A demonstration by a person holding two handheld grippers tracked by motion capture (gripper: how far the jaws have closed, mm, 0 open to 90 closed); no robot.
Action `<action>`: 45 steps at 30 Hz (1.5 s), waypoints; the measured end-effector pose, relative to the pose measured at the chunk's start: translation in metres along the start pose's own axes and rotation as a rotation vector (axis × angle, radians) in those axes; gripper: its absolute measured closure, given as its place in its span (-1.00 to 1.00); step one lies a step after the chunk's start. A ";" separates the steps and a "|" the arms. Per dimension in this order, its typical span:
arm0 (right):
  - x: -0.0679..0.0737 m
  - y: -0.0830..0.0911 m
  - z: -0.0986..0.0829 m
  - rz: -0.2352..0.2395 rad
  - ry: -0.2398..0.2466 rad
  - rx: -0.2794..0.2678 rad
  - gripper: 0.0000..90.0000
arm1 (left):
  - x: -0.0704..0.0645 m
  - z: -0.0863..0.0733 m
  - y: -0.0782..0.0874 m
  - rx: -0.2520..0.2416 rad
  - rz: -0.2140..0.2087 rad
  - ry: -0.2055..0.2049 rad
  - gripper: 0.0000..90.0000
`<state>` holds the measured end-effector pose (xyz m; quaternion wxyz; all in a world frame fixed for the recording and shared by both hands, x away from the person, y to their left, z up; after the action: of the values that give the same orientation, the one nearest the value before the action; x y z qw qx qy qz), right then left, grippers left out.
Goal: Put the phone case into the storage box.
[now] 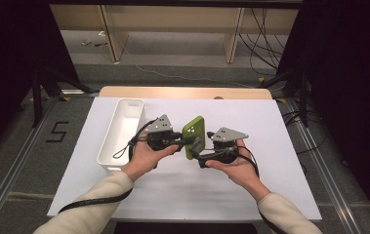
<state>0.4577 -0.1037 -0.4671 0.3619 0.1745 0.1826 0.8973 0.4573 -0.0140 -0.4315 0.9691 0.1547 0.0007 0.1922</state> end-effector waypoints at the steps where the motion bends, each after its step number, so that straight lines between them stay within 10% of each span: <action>1: -0.001 0.000 0.000 -0.003 0.000 -0.002 -0.74 | 0.000 0.000 0.001 -0.001 -0.006 -0.001 0.72; 45: -0.004 0.004 -0.011 0.064 -0.008 0.054 -0.65 | -0.013 -0.006 0.004 0.053 -0.215 -0.129 0.71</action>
<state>0.4530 -0.1111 -0.4758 0.3288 0.1938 0.1997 0.9025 0.4432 -0.0138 -0.4371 0.9776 0.1915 -0.0400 0.0770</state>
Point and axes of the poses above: each handheld gripper's, and its own axes: y roughly backward along the jaws, z roughly out of its top, x roughly to its left, the point moved 9 cm from there along -y, roughly forward along the jaws, and after that the axes turned 12 degrees about -y, right-handed, at the moved point
